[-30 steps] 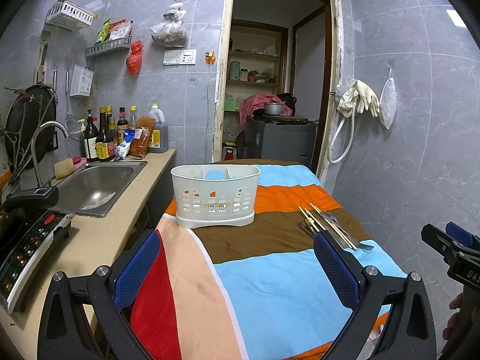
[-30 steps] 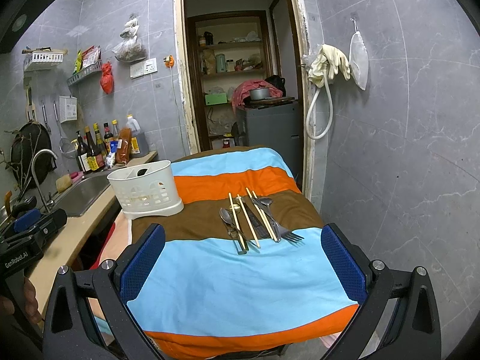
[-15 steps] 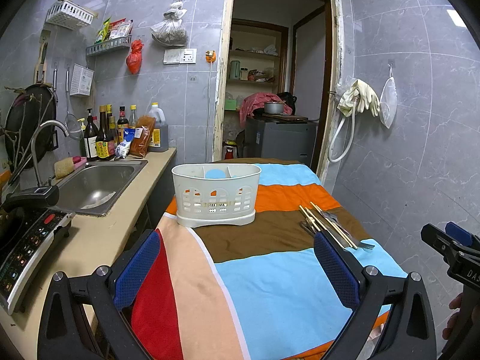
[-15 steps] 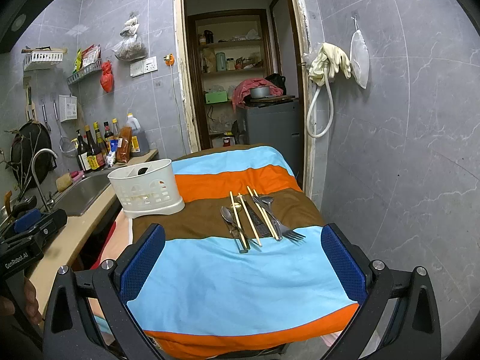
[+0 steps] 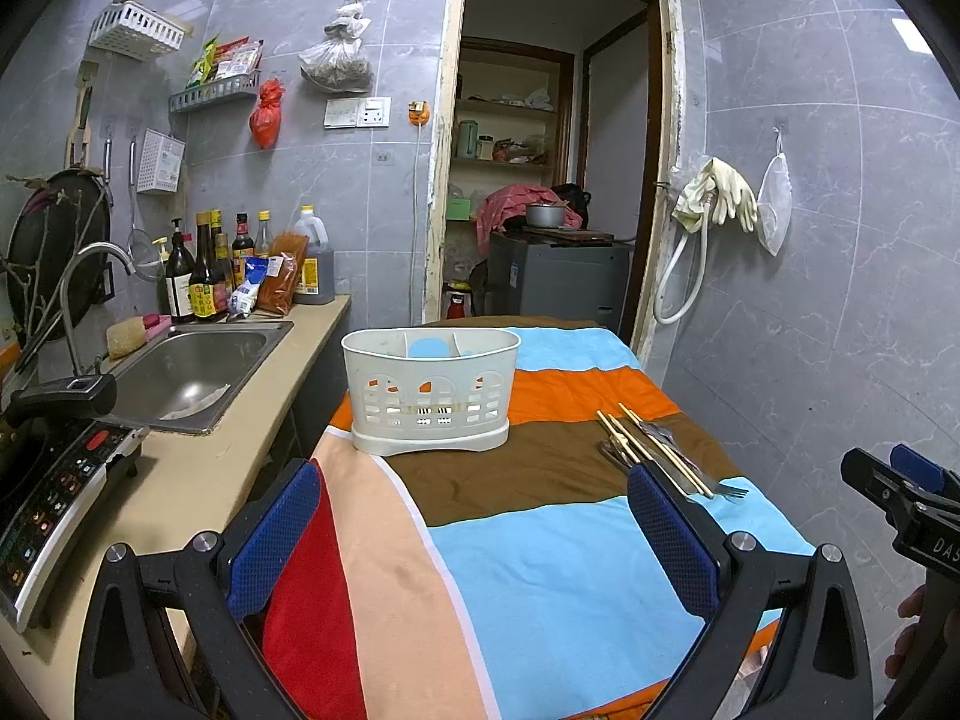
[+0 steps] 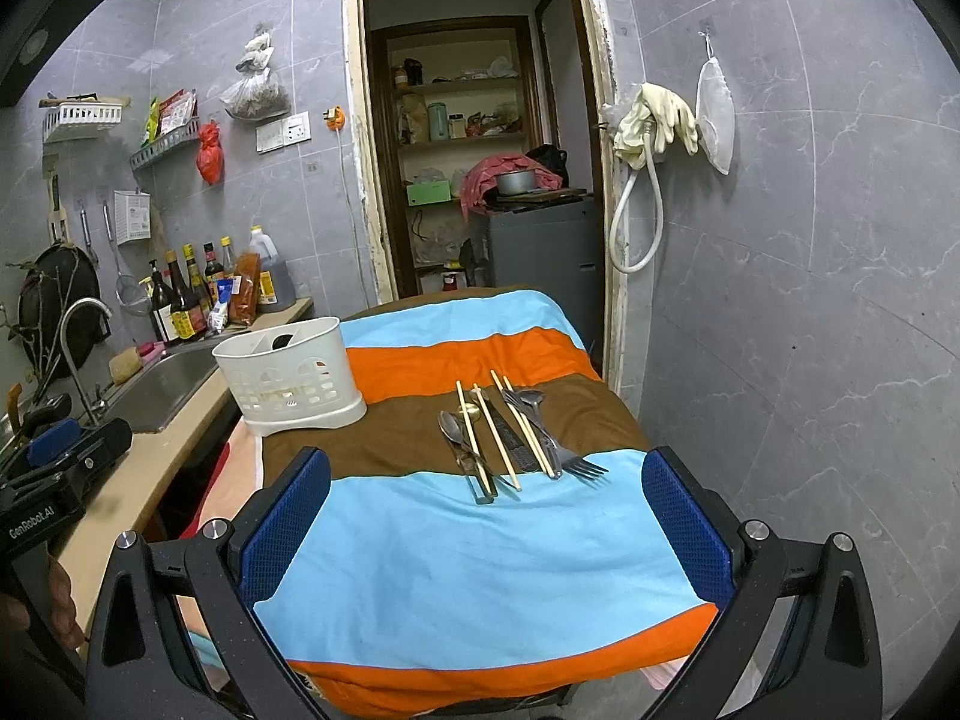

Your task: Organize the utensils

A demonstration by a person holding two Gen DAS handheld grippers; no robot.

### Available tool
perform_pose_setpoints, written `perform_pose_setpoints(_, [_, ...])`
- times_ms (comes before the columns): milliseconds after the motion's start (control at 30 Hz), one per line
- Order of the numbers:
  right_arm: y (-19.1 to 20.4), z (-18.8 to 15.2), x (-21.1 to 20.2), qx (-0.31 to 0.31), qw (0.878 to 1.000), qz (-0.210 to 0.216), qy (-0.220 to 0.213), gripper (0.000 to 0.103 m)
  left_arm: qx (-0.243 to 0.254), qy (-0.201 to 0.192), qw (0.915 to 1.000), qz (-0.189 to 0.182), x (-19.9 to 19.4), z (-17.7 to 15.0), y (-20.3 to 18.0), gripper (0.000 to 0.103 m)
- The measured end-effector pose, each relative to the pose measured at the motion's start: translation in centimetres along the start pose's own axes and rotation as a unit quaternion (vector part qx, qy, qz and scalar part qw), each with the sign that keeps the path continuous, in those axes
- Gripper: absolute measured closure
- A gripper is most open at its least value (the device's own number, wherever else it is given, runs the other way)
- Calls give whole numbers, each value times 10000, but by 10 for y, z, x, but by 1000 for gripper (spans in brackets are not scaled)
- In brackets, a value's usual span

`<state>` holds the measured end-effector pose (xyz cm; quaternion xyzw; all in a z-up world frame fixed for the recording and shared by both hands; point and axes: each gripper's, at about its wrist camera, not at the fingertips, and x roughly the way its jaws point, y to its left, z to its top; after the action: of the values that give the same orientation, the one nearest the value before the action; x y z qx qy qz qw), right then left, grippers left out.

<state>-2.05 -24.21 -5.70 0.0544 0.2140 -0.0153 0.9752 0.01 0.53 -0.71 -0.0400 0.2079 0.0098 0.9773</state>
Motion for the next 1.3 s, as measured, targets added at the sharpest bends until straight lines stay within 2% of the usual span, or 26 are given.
perform_pose_setpoints(1000, [-3,1,-6,47,10000,-11,80,1,-1,32,10000,8,4,-5,1,0])
perform_pose_setpoints(1167, [-2,1,-7,17,9999,0,99,1,33,117,9999,34,12,-13,1,0])
perform_pose_setpoints(1300, [-2,7,-12,-7,10000,1,-14,1,-6,140,9999,-17,13,-12,1,0])
